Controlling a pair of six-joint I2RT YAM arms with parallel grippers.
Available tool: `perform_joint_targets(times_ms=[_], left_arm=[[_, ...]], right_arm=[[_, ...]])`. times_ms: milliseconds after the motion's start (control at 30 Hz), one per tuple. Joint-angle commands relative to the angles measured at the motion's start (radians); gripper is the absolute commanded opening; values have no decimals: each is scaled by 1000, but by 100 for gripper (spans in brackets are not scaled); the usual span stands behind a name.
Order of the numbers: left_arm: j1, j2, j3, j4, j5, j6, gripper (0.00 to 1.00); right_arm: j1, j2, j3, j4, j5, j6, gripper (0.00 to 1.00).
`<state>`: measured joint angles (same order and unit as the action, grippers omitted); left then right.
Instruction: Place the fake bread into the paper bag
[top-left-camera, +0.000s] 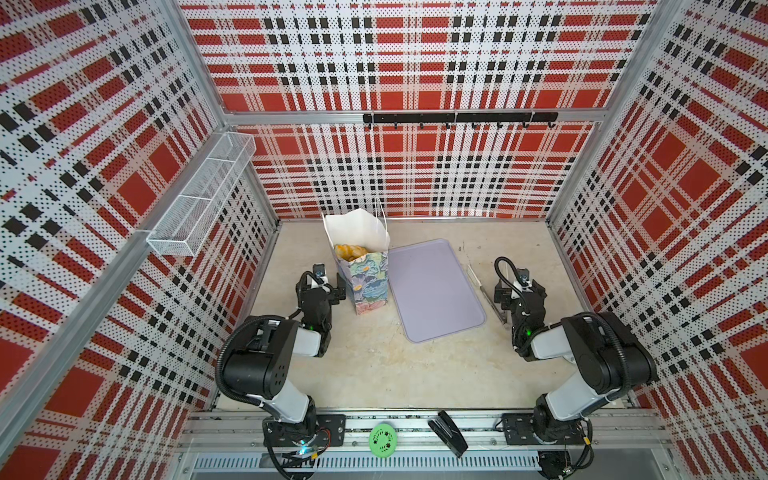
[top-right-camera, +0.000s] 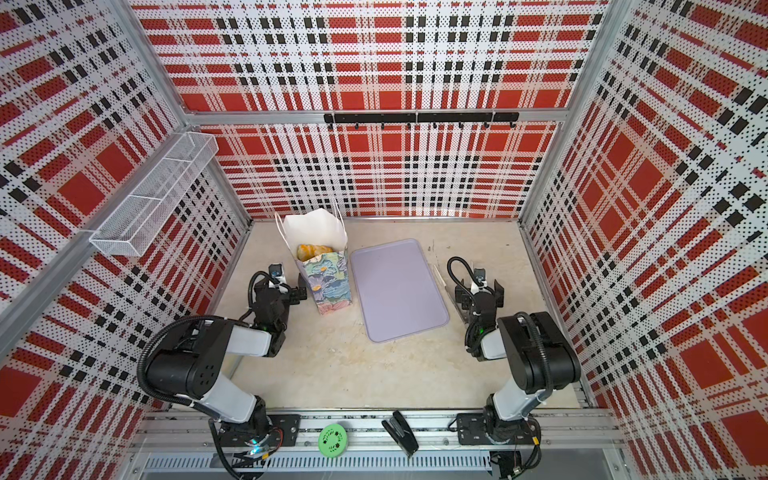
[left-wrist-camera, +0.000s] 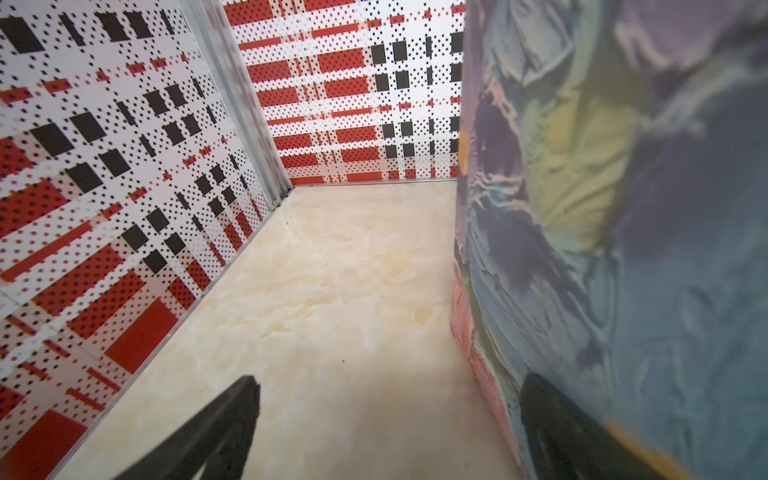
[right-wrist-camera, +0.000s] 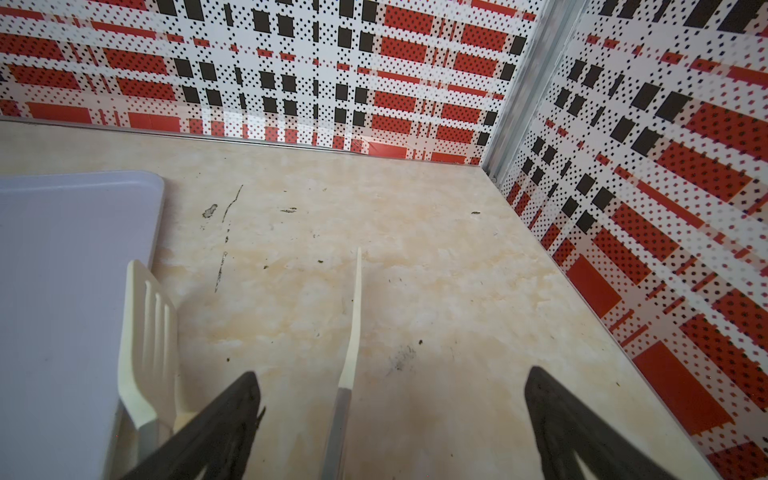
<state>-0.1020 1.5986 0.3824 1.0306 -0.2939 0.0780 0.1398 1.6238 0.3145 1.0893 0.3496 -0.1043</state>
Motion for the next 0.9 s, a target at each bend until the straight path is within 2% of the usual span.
perform_joint_targets(times_ms=[0, 867], left_arm=[[22, -25, 10, -73, 78, -40, 99], [12, -23, 10, -73, 67, -32, 99]], right_arm=[[-4, -12, 8, 35, 2, 3, 100], [-5, -12, 9, 31, 0, 3, 100]])
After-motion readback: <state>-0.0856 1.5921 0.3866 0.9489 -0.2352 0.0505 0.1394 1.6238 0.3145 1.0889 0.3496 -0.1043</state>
